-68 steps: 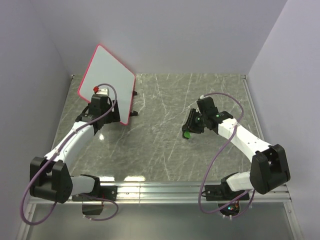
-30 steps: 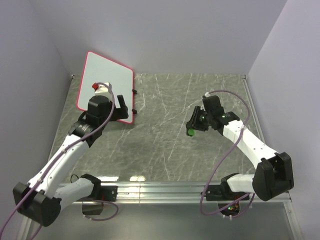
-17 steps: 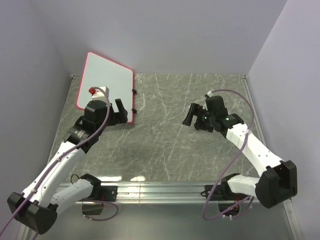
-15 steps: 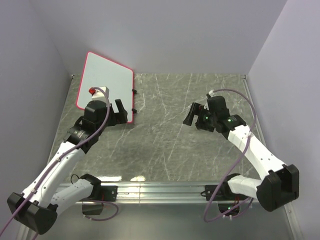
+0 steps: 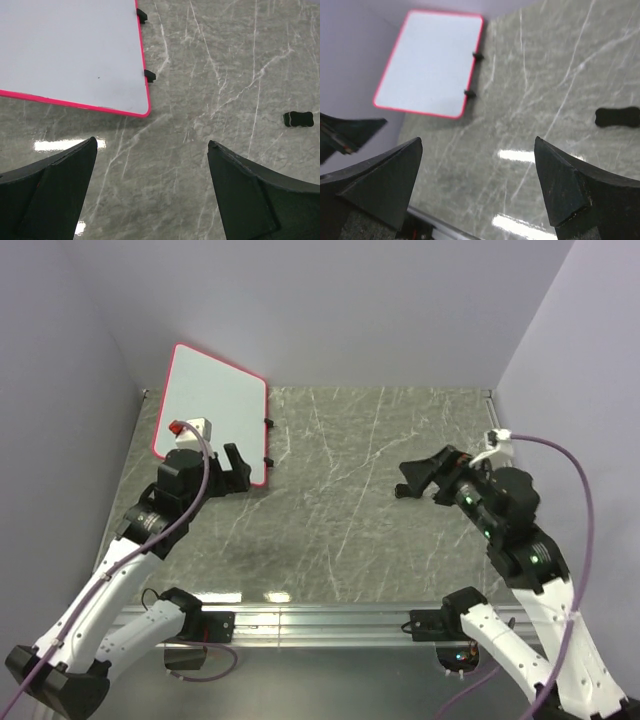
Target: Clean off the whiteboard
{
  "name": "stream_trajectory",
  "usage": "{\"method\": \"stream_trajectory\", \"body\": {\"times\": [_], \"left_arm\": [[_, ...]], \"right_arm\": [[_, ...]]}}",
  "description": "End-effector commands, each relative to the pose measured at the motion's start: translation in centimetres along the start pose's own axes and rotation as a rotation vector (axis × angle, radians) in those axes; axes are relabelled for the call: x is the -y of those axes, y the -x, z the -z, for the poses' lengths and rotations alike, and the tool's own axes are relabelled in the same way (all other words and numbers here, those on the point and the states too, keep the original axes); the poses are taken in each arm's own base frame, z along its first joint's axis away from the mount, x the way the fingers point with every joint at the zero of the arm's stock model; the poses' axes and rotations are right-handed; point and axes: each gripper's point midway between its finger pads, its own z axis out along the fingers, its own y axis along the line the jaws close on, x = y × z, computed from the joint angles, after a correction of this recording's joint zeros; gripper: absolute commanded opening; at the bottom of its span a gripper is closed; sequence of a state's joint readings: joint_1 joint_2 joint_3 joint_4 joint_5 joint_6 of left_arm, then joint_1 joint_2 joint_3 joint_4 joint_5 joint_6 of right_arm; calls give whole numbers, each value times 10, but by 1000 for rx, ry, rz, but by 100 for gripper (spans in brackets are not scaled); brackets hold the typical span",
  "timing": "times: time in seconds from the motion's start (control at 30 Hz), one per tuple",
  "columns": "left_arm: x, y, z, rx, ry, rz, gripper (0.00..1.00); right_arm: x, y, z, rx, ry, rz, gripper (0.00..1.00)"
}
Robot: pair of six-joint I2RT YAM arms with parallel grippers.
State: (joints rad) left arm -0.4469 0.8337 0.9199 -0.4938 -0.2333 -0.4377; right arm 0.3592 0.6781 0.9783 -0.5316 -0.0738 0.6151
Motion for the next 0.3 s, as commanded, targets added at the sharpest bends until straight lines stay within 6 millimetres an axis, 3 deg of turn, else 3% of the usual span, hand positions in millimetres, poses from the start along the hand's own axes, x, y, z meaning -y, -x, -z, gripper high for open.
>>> {"method": "stream_trajectory", "body": {"times": [0.0, 0.27], "left_arm": [[2, 4, 2, 1, -8, -23, 98], [6, 11, 3, 13, -16, -22, 99]], "right_arm": [[-4, 35, 21, 146, -24, -20, 100], [-1, 33, 32, 131, -43, -6, 100]]}}
